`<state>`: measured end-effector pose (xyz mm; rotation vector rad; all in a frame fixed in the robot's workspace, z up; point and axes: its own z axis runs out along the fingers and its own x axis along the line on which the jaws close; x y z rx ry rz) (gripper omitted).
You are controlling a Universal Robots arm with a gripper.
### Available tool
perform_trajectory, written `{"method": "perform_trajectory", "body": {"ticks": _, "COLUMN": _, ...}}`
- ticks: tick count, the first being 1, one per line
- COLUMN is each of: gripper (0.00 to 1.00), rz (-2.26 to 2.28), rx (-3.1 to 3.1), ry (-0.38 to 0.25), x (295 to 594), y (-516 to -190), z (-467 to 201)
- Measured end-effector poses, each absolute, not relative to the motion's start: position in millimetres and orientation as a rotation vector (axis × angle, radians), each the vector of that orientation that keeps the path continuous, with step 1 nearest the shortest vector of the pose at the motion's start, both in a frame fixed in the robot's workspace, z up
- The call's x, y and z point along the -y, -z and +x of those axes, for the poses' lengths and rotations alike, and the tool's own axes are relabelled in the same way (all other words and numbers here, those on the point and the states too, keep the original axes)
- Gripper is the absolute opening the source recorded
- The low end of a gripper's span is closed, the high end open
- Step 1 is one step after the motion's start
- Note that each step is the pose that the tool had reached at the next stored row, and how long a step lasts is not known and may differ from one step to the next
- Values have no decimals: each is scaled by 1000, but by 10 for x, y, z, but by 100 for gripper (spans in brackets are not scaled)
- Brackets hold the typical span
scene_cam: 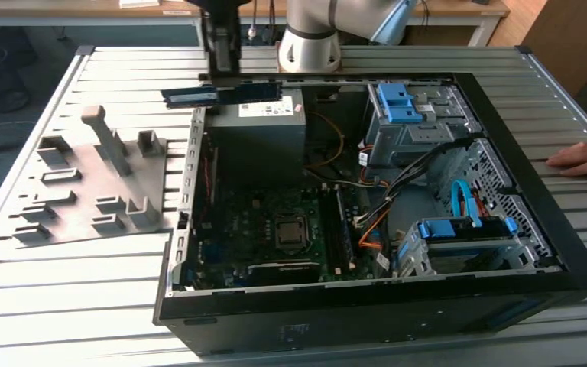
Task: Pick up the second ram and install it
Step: 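Pick up the second ram and move it above second insertion slot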
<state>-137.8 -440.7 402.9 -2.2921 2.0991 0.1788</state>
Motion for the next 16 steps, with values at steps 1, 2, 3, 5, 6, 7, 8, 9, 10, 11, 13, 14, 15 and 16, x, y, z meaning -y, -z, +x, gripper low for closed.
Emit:
{"method": "perform_trajectory", "body": {"ticks": 1, "gripper": 14, "rz": -2292, "rx": -2100, "ry": -180, "x": 4408, "y": -4027, "z": -1335}}
{"method": "perform_trajectory", "body": {"ticks": 2, "gripper": 14, "rz": -2293, "rx": -2100, "ry": -181, "x": 4409, "y": -4026, "z": -1292}}
{"method": "perform_trajectory", "body": {"ticks": 3, "gripper": 14, "rz": -2293, "rx": -2100, "ry": -182, "x": 4410, "y": -4023, "z": -1251}}
{"method": "perform_trajectory", "body": {"ticks": 5, "gripper": 14, "rz": -2293, "rx": -2101, "ry": -184, "x": 4414, "y": -4017, "z": -1174}}
{"method": "perform_trajectory", "body": {"ticks": 6, "gripper": 14, "rz": -2294, "rx": -2101, "ry": -184, "x": 4416, "y": -4013, "z": -1131}}
{"method": "perform_trajectory", "body": {"ticks": 7, "gripper": 14, "rz": -2294, "rx": -2101, "ry": -185, "x": 4418, "y": -4009, "z": -1090}}
{"method": "perform_trajectory", "body": {"ticks": 8, "gripper": 14, "rz": -2294, "rx": -2101, "ry": -185, "x": 4420, "y": -4005, "z": -1048}}
{"method": "perform_trajectory", "body": {"ticks": 9, "gripper": 14, "rz": -2294, "rx": -2101, "ry": -186, "x": 4422, "y": -4001, "z": -1005}}
{"method": "perform_trajectory", "body": {"ticks": 10, "gripper": 14, "rz": -2294, "rx": -2101, "ry": -187, "x": 4424, "y": -3997, "z": -962}}
{"method": "perform_trajectory", "body": {"ticks": 11, "gripper": 14, "rz": -2295, "rx": -2102, "ry": -187, "x": 4426, "y": -3993, "z": -918}}
{"method": "perform_trajectory", "body": {"ticks": 13, "gripper": 14, "rz": -2295, "rx": -2102, "ry": -188, "x": 4430, "y": -3984, "z": -827}}
{"method": "perform_trajectory", "body": {"ticks": 14, "gripper": 14, "rz": -2295, "rx": -2102, "ry": -189, "x": 4432, "y": -3979, "z": -786}}
{"method": "perform_trajectory", "body": {"ticks": 15, "gripper": 14, "rz": -2295, "rx": -2103, "ry": -189, "x": 4436, "y": -3973, "z": -753}}
{"method": "perform_trajectory", "body": {"ticks": 16, "gripper": 14, "rz": -2295, "rx": -2102, "ry": -190, "x": 4444, "y": -3962, "z": -726}}
